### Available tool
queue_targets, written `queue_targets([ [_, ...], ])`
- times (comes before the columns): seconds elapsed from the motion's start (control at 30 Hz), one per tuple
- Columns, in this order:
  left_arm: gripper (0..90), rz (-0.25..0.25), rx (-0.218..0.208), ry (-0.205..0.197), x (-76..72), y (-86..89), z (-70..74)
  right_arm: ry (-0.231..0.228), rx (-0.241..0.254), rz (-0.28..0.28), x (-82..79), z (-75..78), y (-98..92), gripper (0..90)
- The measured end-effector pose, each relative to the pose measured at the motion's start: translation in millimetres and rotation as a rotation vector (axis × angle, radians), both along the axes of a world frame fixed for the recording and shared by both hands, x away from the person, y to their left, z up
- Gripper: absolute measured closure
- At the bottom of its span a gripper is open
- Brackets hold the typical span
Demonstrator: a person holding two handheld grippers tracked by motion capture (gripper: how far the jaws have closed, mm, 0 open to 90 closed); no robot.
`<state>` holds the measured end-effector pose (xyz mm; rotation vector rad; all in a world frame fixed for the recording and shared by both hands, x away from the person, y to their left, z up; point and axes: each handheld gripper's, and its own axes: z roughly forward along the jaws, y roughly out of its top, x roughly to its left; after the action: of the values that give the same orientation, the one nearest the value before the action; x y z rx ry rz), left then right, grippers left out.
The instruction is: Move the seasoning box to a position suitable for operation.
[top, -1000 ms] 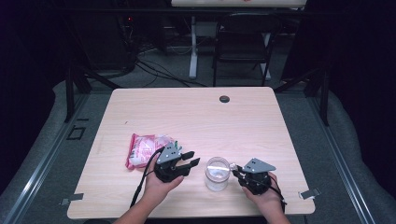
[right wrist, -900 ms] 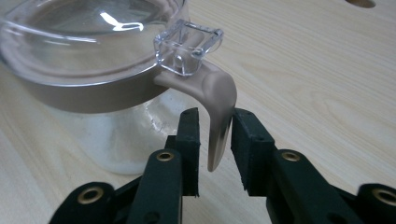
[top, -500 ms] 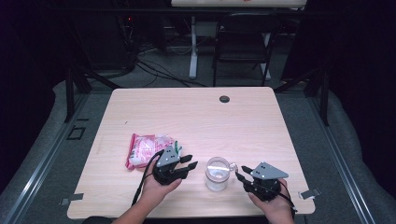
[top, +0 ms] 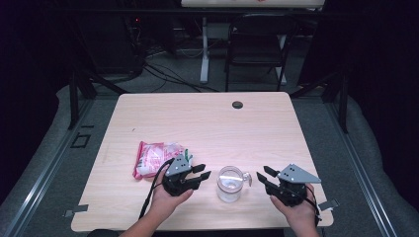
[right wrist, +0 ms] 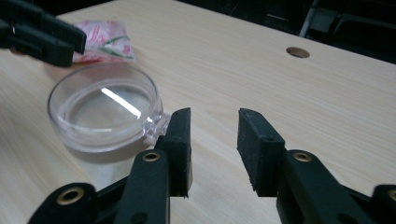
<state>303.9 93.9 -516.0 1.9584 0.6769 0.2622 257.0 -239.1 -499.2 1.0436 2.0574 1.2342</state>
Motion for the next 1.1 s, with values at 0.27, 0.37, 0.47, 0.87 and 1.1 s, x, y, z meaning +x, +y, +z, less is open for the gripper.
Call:
queue_targets([
  [0.27, 65.6, -0.003, 0.020, 0.008, 0.2, -0.9, 0.5, -0.007, 0.017, 0.043, 6.4, 6.3, 12.3, 68.5],
  [0.37, 67.2, -0.004, 0.022, 0.003, -0.5, -1.2, 1.4, -0.004, -0.001, 0.045, 7.1, 7.7, 17.3, 69.1],
  [0.47, 68.5, -0.011, 0.029, 0.007, -2.2, -2.7, 1.8, -0.006, -0.012, 0.052, 8.2, 9.5, 21.9, 71.0],
  [0.87, 88.5, -0.064, 0.060, 0.028, -5.4, -7.2, -0.4, 0.030, -0.029, 0.070, 13.5, 0.0, 29.1, 79.5],
  [1.1, 90.0, -0.105, 0.082, 0.030, -7.6, -11.0, -2.9, 0.031, -0.048, 0.088, 13.3, -3.7, 31.7, 83.4],
])
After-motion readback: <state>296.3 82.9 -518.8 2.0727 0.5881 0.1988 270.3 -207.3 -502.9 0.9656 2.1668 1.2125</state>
